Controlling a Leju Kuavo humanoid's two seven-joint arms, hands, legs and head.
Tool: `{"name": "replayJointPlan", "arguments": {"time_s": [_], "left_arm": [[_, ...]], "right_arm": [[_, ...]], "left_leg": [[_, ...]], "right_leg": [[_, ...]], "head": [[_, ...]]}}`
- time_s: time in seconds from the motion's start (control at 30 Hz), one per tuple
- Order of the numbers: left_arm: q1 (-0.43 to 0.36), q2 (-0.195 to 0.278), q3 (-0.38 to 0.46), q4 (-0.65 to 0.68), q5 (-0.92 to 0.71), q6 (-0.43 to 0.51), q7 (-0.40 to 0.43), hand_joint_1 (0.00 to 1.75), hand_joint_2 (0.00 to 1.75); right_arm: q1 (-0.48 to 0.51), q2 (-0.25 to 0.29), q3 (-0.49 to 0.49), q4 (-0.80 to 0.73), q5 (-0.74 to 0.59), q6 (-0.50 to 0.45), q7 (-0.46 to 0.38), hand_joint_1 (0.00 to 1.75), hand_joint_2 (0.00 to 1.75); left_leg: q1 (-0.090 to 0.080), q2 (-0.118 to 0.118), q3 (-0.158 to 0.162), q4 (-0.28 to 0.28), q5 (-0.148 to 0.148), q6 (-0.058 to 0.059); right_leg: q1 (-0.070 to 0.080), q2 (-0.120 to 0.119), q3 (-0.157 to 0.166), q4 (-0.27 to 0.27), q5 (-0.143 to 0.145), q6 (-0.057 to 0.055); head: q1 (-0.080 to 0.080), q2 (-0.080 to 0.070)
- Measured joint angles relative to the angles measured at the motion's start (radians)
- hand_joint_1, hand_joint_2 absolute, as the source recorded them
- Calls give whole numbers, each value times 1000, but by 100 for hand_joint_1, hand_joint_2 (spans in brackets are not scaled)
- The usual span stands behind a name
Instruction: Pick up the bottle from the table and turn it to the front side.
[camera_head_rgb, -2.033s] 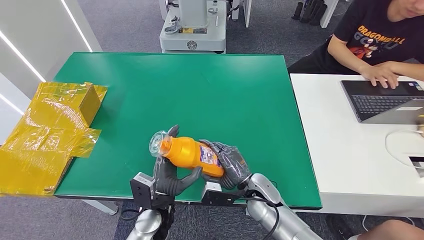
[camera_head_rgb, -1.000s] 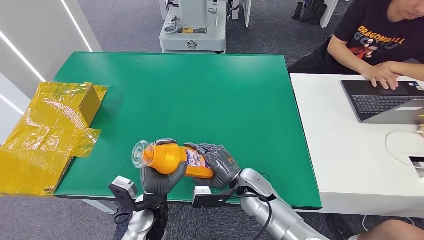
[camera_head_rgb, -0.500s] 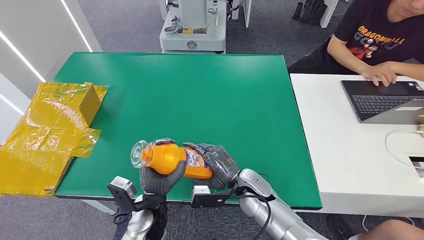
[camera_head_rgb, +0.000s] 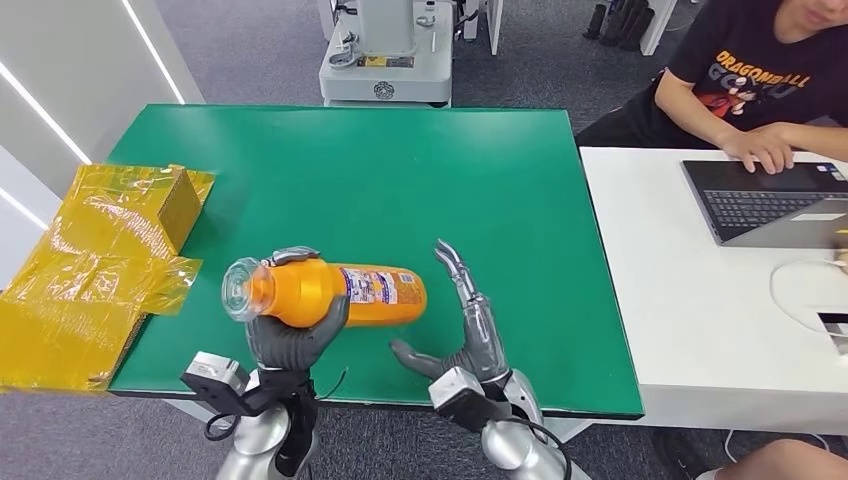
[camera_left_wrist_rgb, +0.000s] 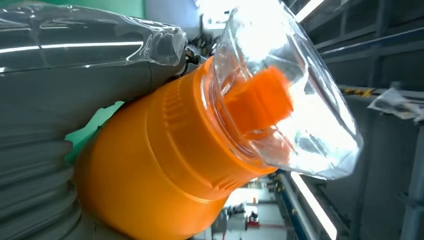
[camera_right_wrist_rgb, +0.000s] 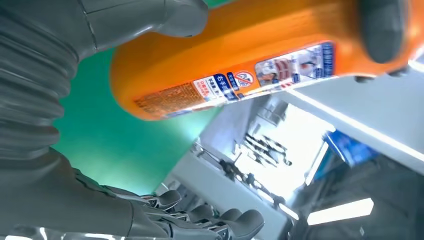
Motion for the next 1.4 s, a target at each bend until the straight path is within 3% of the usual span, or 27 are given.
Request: {"name": "replayJointPlan", "arguments": {"time_s": [0.13,0.3,0.5,0.6,0.77,0.9,1.17,1.4], "left_arm": [[-21,14,6,-35,-67,84,0,175,175],[-53,37,9,-58,-189,158,19,175,175],[-169,128,21,-36,-567,228,189,175,175],[-285,197,21,48,-779,236,287,175,175],[-433,293,19,204,-968,239,389,175,175],[-488,350,19,303,-1011,258,415,175,175],[-597,471,14,510,-1281,286,593,175,175],[-690,534,-6,692,-1469,153,680,175,175]], "right_arm": [[56,8,-8,-87,25,-71,10,0,175],[110,22,-21,-156,3,-78,28,0,175],[193,47,-31,-243,-37,-58,69,0,175],[215,55,-33,-271,-37,-58,87,0,175],[235,57,-47,-301,-67,-26,90,0,175],[246,57,-57,-318,-78,-15,86,0,175],[290,57,-89,-374,-61,0,86,0,175],[317,57,-110,-394,-51,23,77,0,175]], "left_leg": [[0,0,0,0,0,0],[0,0,0,0,0,0],[0,0,0,0,1,-1],[1,0,0,0,2,-2],[1,1,1,0,3,-3],[1,2,1,0,3,-3],[1,5,0,-1,3,-4],[1,6,0,-1,3,-4]], "right_leg": [[0,0,0,0,0,0],[0,0,0,0,0,0],[0,0,-1,1,0,0],[0,0,-1,1,1,-1],[0,2,-1,2,2,-2],[0,3,-2,2,2,-2],[1,6,-4,2,2,-3],[0,6,-4,3,2,-3]], "head": [[0,0],[0,0],[0,0],[0,0],[0,0],[0,0],[0,0],[0,0]]}}
